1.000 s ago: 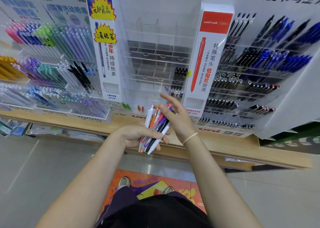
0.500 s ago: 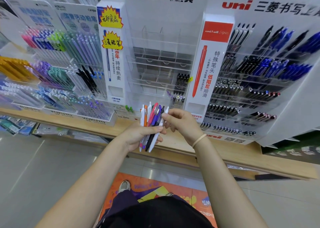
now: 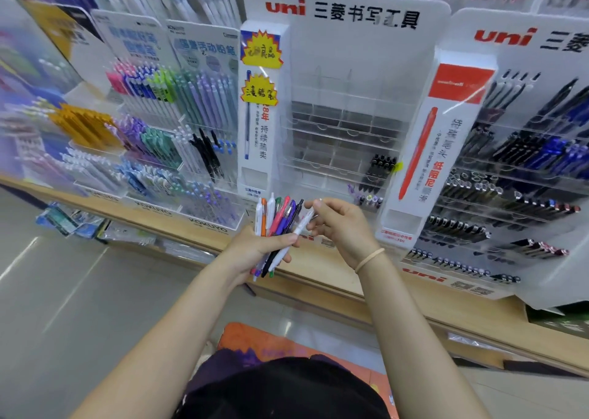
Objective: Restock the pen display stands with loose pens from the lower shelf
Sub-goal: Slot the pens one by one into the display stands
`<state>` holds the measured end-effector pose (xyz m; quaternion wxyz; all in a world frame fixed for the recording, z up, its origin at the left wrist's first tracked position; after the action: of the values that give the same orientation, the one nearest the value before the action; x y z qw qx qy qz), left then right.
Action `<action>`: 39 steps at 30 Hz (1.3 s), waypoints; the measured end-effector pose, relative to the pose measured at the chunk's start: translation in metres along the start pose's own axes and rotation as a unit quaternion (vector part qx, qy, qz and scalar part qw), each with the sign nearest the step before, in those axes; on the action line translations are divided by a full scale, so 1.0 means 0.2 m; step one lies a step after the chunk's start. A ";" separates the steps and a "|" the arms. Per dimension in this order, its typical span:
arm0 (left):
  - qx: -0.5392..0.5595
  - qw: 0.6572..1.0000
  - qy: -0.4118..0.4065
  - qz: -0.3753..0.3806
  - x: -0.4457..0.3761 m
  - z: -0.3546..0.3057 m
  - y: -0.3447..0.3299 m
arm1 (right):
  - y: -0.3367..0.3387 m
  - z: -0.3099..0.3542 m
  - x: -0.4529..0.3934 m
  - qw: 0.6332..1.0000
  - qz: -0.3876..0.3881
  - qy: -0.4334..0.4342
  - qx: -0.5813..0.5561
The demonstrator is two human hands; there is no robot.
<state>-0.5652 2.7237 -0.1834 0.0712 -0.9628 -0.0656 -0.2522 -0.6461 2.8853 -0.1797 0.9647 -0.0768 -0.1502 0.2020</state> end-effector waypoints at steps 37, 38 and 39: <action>0.200 0.976 0.055 -0.072 -0.26 -0.07 2.97 | -2.66 -0.42 -1.28 0.883 -0.135 0.158 0.421; 0.195 0.976 0.060 -0.072 -0.27 -0.07 2.97 | -2.66 -0.44 -1.30 0.877 -0.129 0.161 0.433; 0.190 0.977 0.066 -0.071 -0.28 -0.06 2.98 | -2.67 -0.45 -1.31 0.873 -0.121 0.163 0.444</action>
<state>-0.5234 2.1316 -0.2628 0.2392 -0.9058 -0.1758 -0.3022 -0.6512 2.2853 -0.2202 0.9249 0.3468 0.1063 0.1143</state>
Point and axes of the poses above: each hand's wrist, its own x-axis away from the middle knuckle, its own y-axis out of the back of the hand, z = x × y, the point moved 2 cm from there along -x, towards the middle knuckle, and after that the axes turned 1 degree about y, right-handed, at the moved point
